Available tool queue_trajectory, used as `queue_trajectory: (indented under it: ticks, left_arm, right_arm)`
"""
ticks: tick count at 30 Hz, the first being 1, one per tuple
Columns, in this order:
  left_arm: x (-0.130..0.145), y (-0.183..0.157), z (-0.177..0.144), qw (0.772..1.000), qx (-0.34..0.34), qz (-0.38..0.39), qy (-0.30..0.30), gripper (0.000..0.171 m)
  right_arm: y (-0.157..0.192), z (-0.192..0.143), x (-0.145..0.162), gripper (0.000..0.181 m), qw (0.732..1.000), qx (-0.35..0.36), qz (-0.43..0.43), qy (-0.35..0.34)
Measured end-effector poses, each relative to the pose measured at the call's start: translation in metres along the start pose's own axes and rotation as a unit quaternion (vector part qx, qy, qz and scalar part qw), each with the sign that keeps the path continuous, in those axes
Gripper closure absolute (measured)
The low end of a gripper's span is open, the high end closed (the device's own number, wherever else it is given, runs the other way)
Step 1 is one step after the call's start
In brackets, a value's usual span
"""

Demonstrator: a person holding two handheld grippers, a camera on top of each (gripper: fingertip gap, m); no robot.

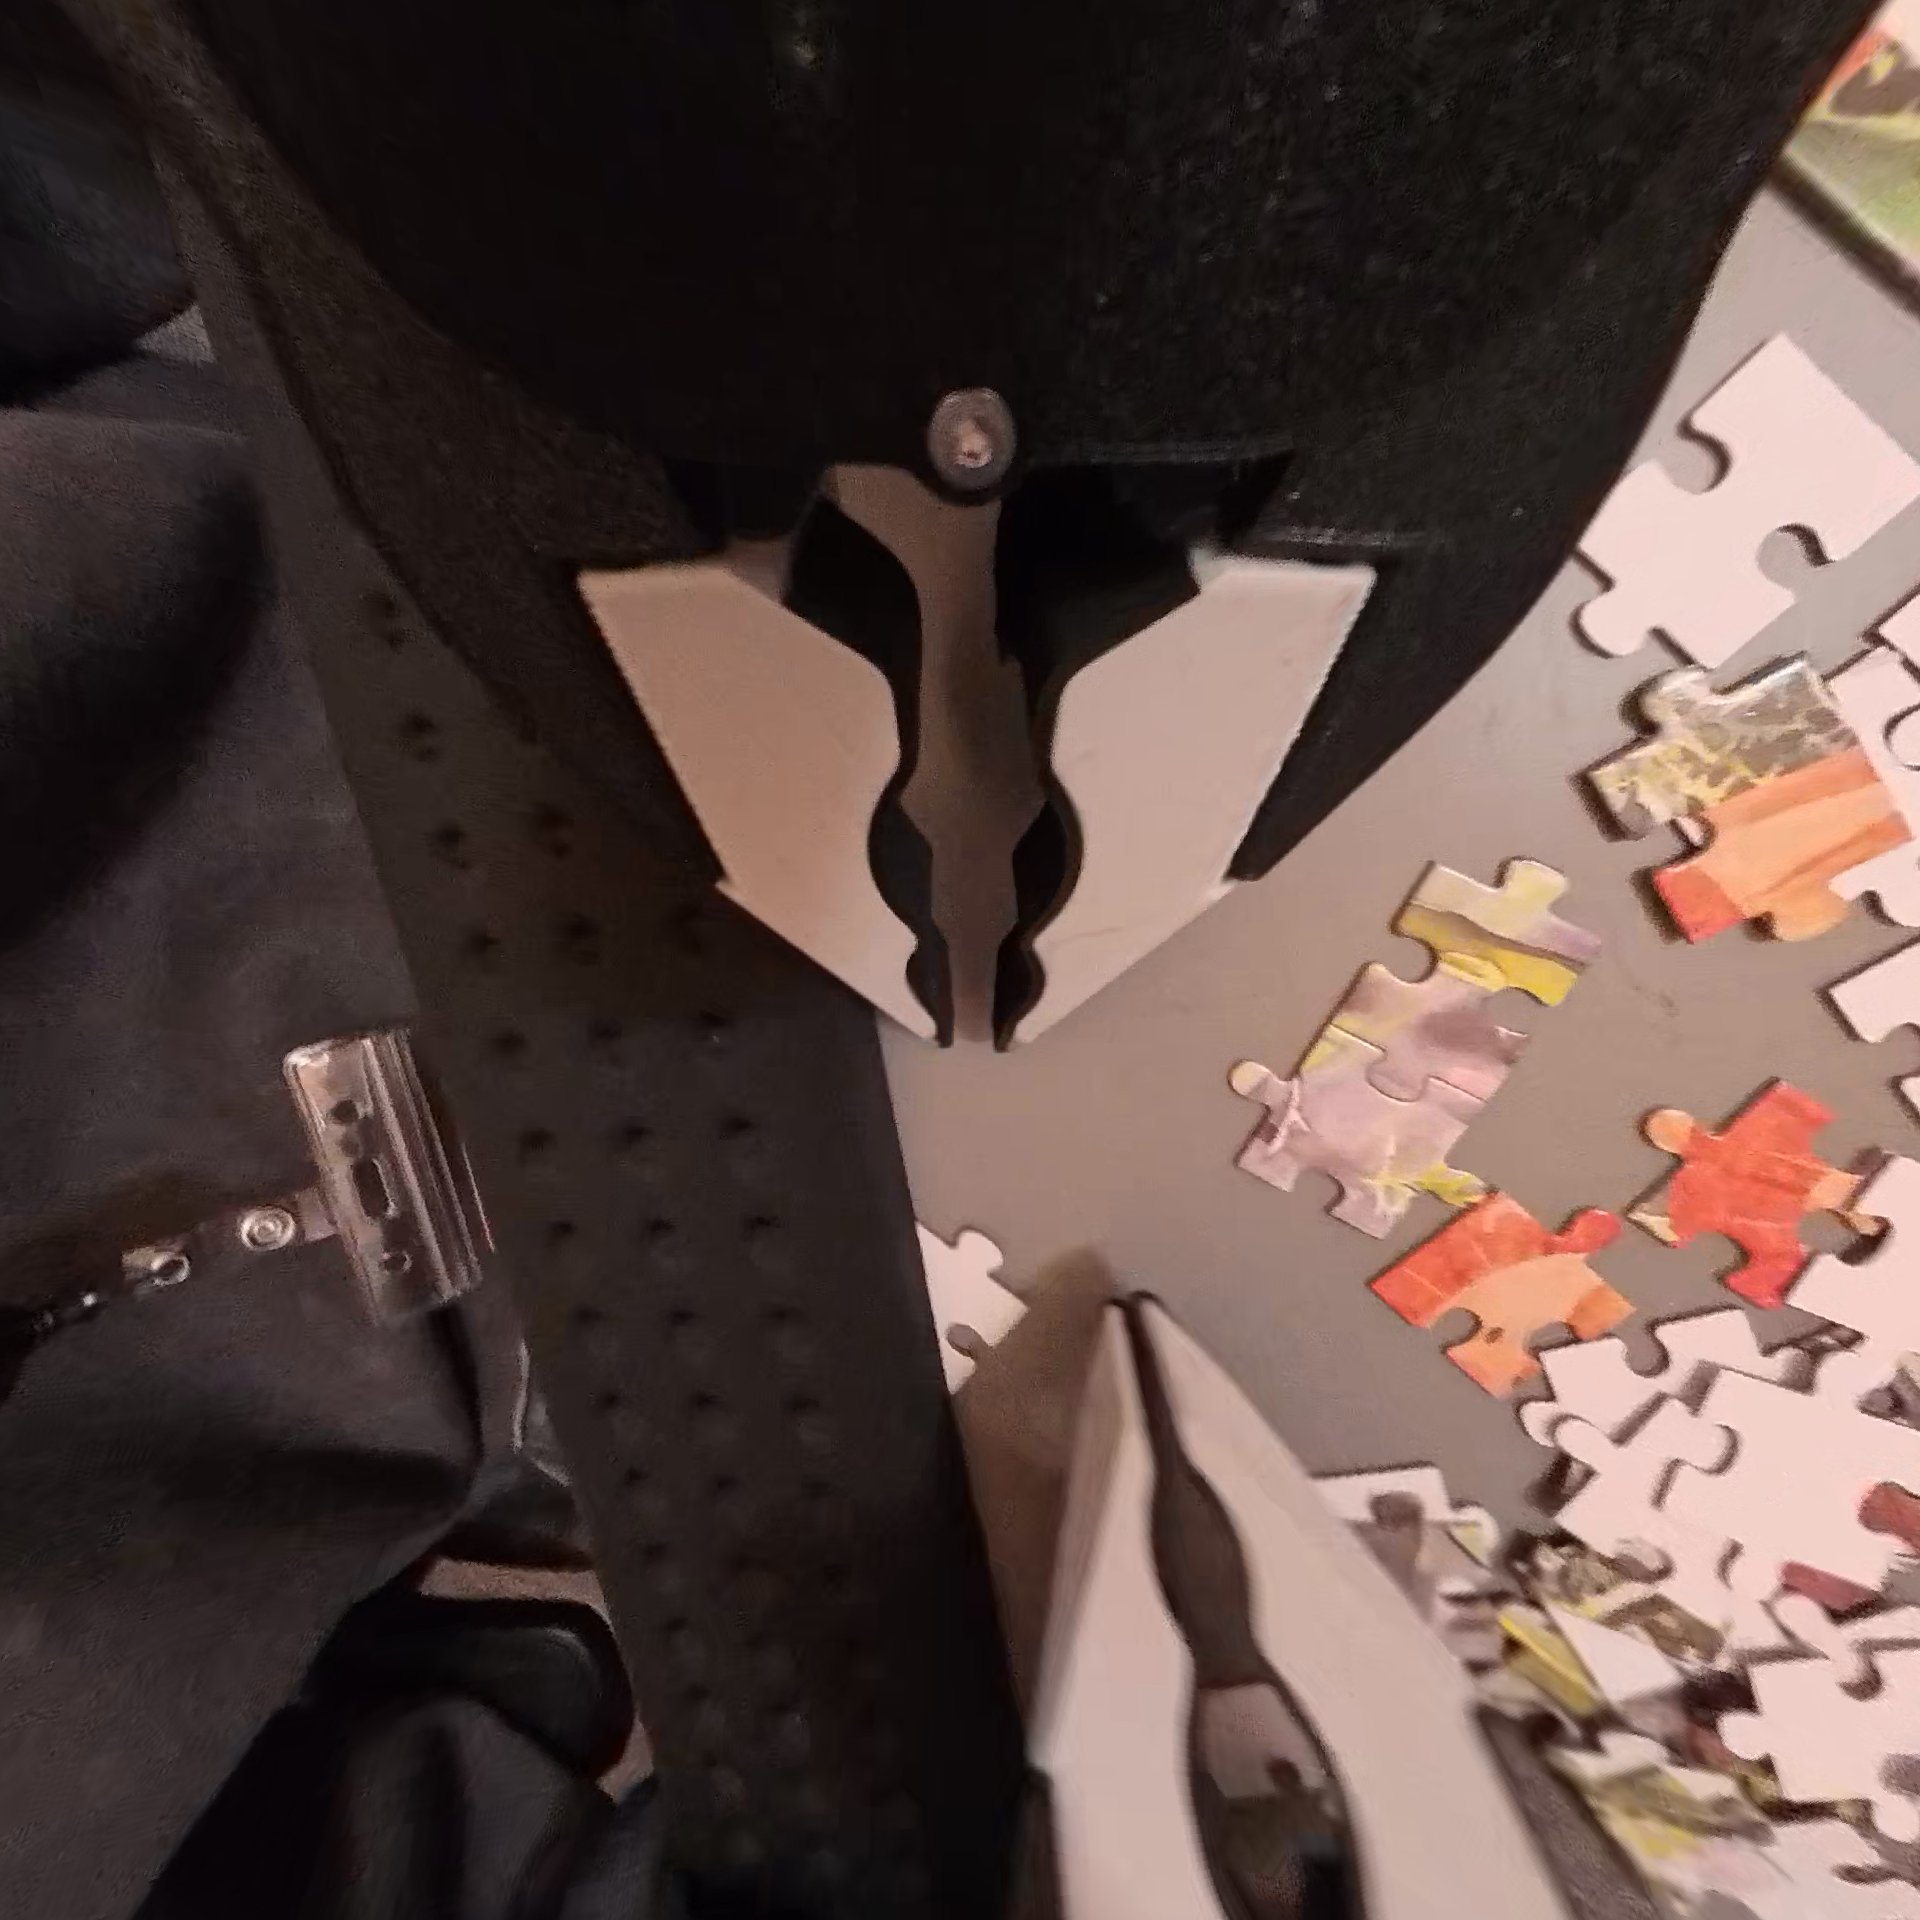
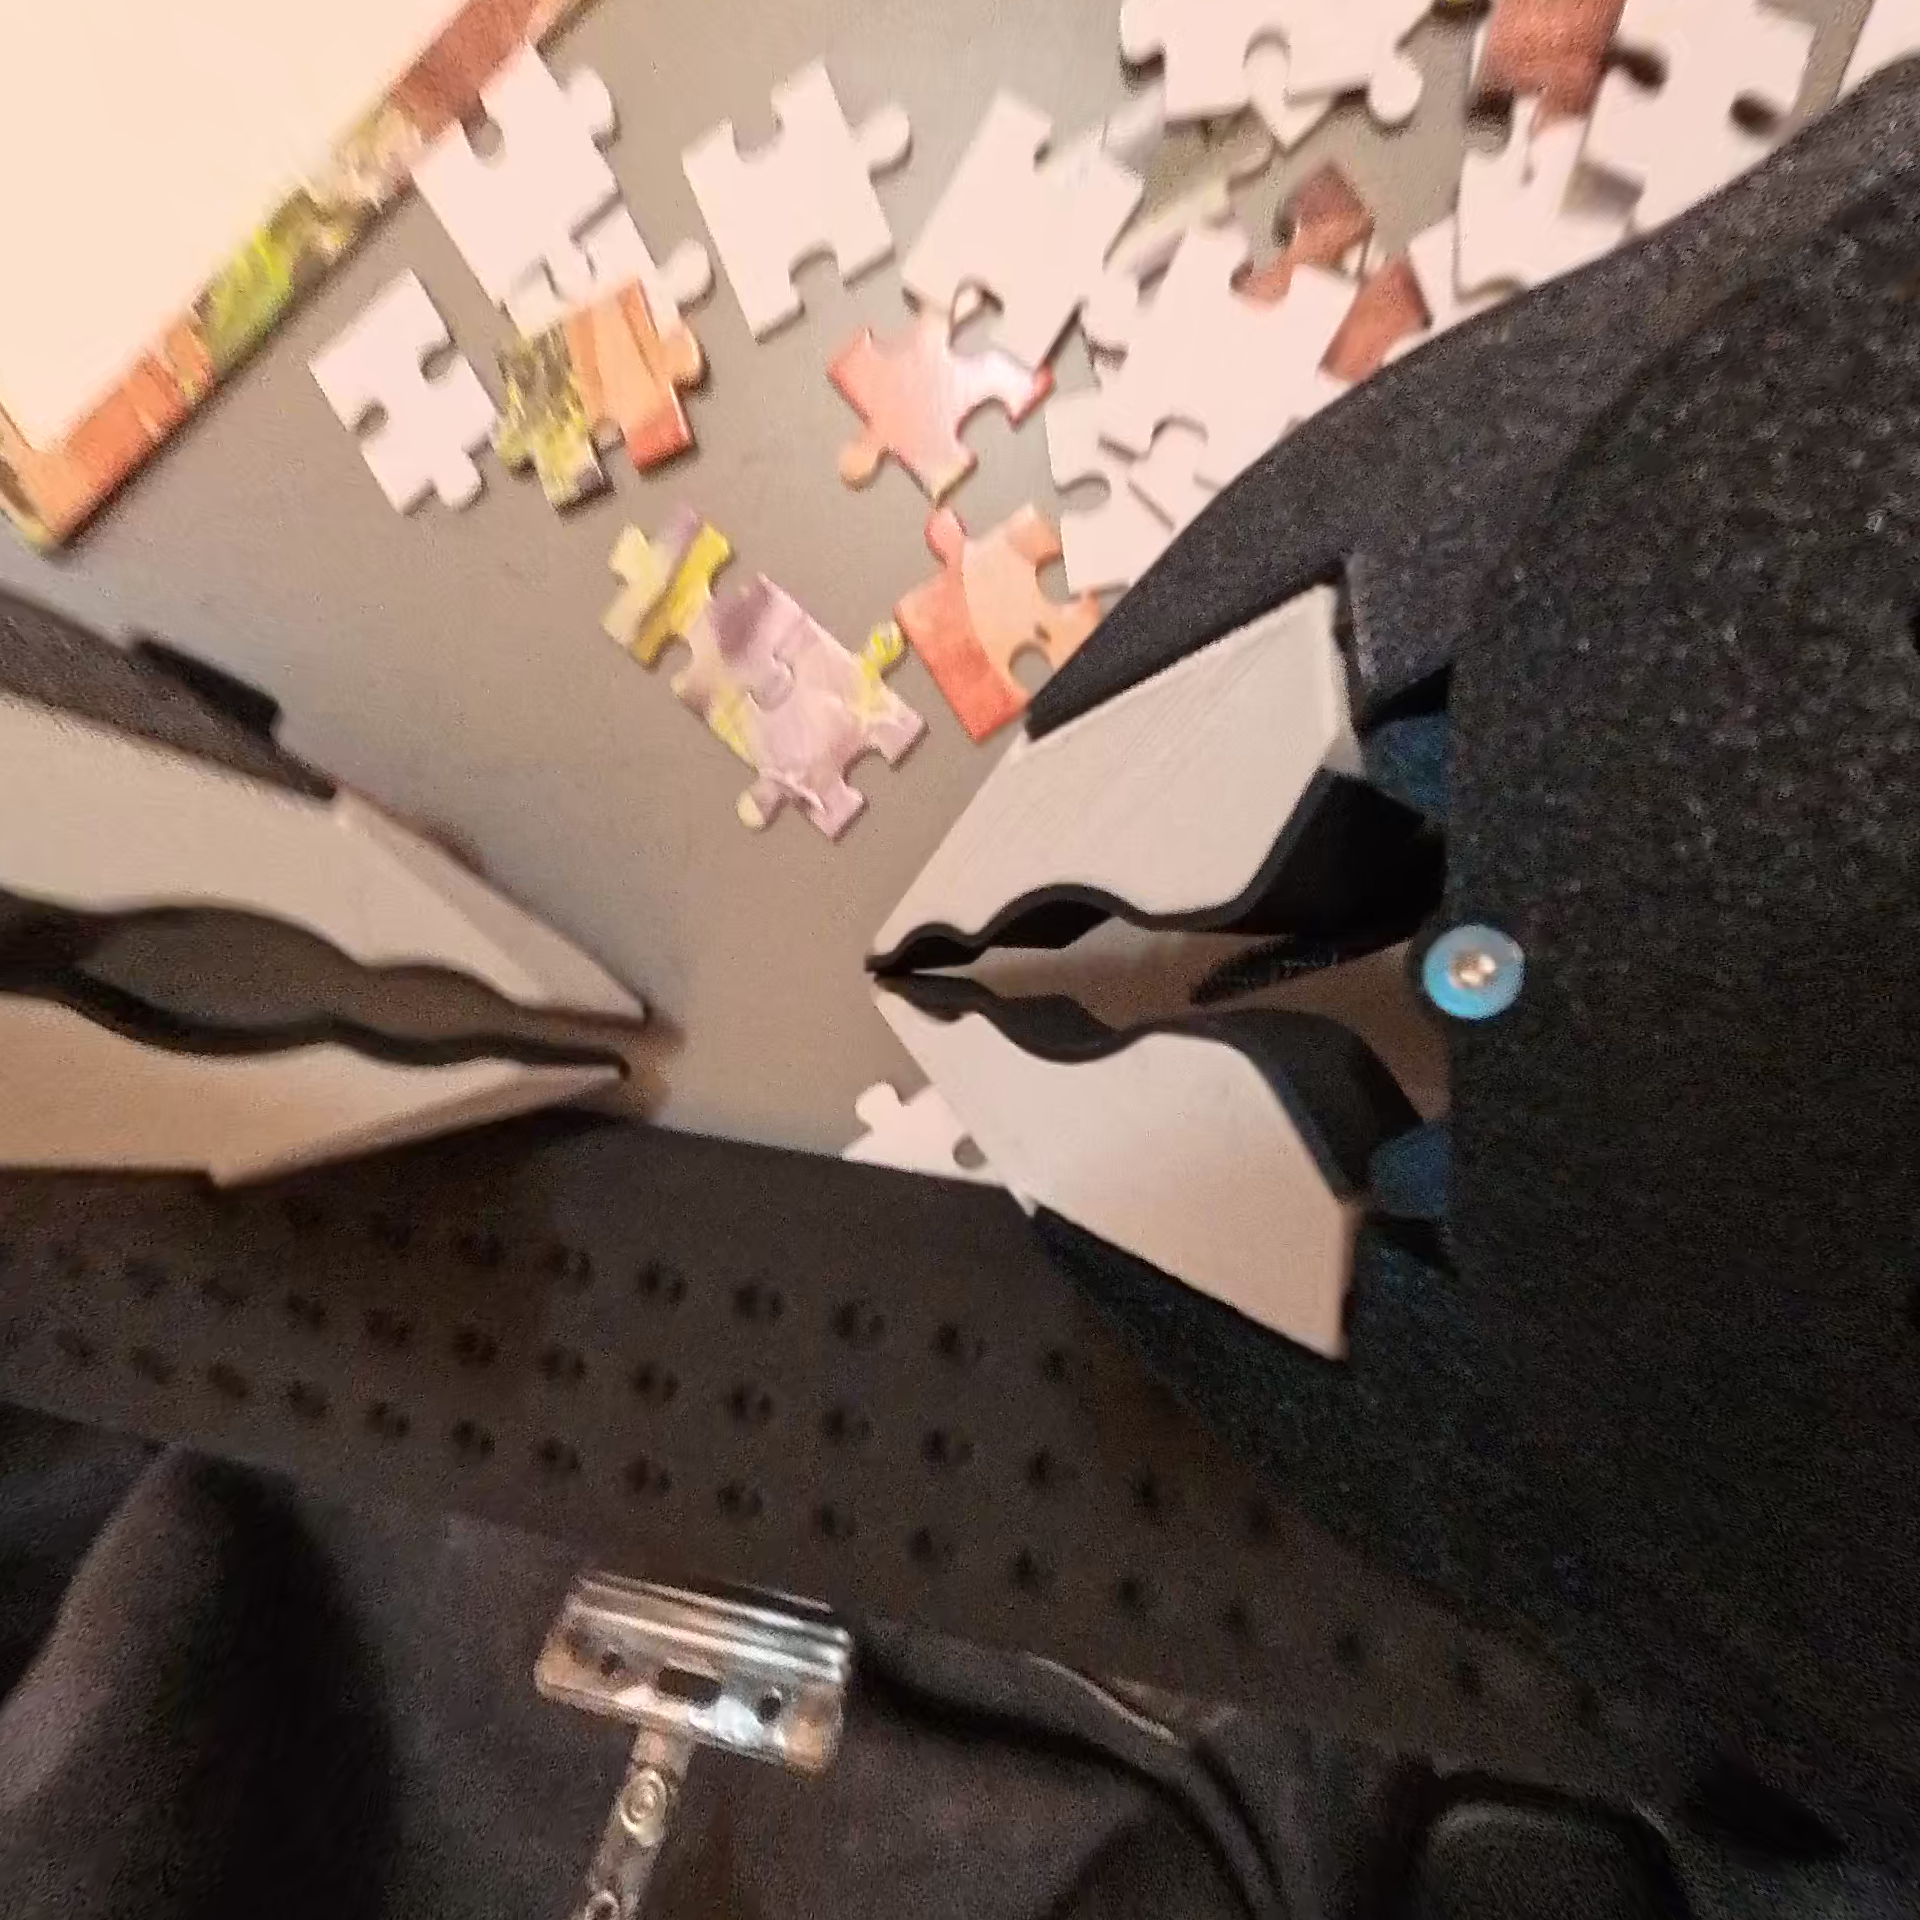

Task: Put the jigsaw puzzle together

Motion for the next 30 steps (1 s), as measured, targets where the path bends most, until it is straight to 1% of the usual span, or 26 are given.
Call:
queue_trajectory:
  ticks: [3,4,6,7,8,9,10,11,12,14,16,17,18,20,21,22,23,24,25,26,27,28,29,30]
  left_arm:
    - [-0.01,0.015,-0.002,0.999,-0.034,-0.002,-0.021,0.155]
    - [-0.01,0.024,-0.004,0.998,-0.061,0.003,-0.021,0.152]
    - [-0.008,0.047,-0.011,0.993,-0.12,-0.003,-0.012,0.146]
    - [-0.007,0.057,-0.014,0.99,-0.14,-0.012,-0.006,0.138]
    - [-0.007,0.062,-0.017,0.989,-0.148,-0.018,-0.005,0.126]
    - [-0.008,0.066,-0.018,0.988,-0.154,-0.015,-0.004,0.12]
    - [-0.007,0.069,-0.019,0.987,-0.163,-0.007,0.003,0.116]
    - [-0.005,0.072,-0.018,0.985,-0.171,0.003,0.015,0.107]
    - [-0.002,0.074,-0.016,0.984,-0.173,0.014,0.03,0.103]
    - [0.003,0.08,-0.01,0.984,-0.169,0.021,0.045,0.103]
    - [0.003,0.082,-0.004,0.99,-0.138,-0.009,0.031,0.106]
    - [0.002,0.083,-0.003,0.991,-0.13,-0.018,0.02,0.113]
    - [0.001,0.083,-0.002,0.991,-0.131,-0.018,0.014,0.115]
    - [0.002,0.084,-0.002,0.989,-0.144,-0.013,0.019,0.118]
    - [0.002,0.084,-0.002,0.988,-0.15,-0.02,0.022,0.12]
    - [0.001,0.083,-0.002,0.987,-0.157,-0.025,0.025,0.123]
    - [0.001,0.081,-0.002,0.986,-0.163,-0.025,0.028,0.13]
    - [0.0,0.078,-0.002,0.984,-0.172,-0.021,0.029,0.136]
    - [0.0,0.077,-0.002,0.982,-0.186,-0.014,0.026,0.136]
    - [0.0,0.076,-0.002,0.979,-0.2,-0.009,0.023,0.136]
    - [0.001,0.075,-0.003,0.977,-0.211,-0.008,0.023,0.136]
    - [0.002,0.076,-0.005,0.974,-0.223,-0.006,0.027,0.139]
    - [0.001,0.078,-0.009,0.971,-0.237,-0.002,0.028,0.171]
    - [-0.002,0.08,-0.013,0.968,-0.25,-0.003,0.016,0.171]
  right_arm:
    - [0.029,0.012,0.01,0.181,0.997,-0.072,0.02,0.03]
    - [0.032,0.017,0.015,0.181,0.996,-0.076,0.025,0.041]
    - [0.03,0.016,0.016,0.181,0.994,-0.091,0.043,0.031]
    - [0.025,0.014,0.016,0.181,0.994,-0.086,0.053,0.034]
    - [0.011,0.009,0.016,0.181,0.997,-0.046,0.052,0.028]
    - [-0.007,0.001,0.019,0.181,0.999,0.008,0.038,0.027]
    - [-0.027,-0.011,0.024,0.181,0.997,0.068,0.032,0.032]
    - [-0.044,-0.023,0.027,0.181,0.991,0.121,0.031,0.037]
    - [-0.052,-0.033,0.026,0.181,0.989,0.144,0.03,0.025]
    - [-0.048,-0.045,0.013,0.181,0.99,0.132,0.038,-0.025]
    - [-0.044,-0.043,0.003,0.181,0.99,0.123,0.045,-0.044]
    - [-0.039,-0.035,0.002,0.178,0.992,0.11,0.044,-0.036]
    - [-0.037,-0.025,0.003,0.167,0.993,0.108,0.04,-0.021]
    - [-0.043,-0.006,0.004,0.146,0.99,0.141,0.03,0.003]
    - [-0.044,0.003,0.003,0.139,0.988,0.151,0.027,0.005]
    - [-0.041,0.007,-0.006,0.143,0.989,0.144,0.022,-0.018]
    - [-0.041,0.009,-0.013,0.135,0.987,0.155,0.021,-0.036]
    - [-0.043,0.012,-0.013,0.136,0.985,0.168,0.017,-0.027]
    - [-0.042,0.016,-0.011,0.138,0.985,0.172,0.013,-0.015]
    - [-0.04,0.017,-0.014,0.141,0.986,0.164,0.019,-0.026]
    - [-0.04,0.02,-0.013,0.135,0.987,0.157,0.031,-0.026]
    - [-0.04,0.021,-0.014,0.135,0.988,0.145,0.048,-0.038]
    - [-0.042,0.021,-0.014,0.132,0.987,0.142,0.059,-0.051]
    - [-0.044,0.02,-0.014,0.136,0.986,0.14,0.064,-0.059]
Point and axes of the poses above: each gripper's, where its closed fingertips meet, z out along the fingers, x out of its underside, y = z × x across the jaws, the point moved 3 cm from there along -z, back along the fingers, and after that the axes turned 7 degrees about z, right-handed, at the moved point
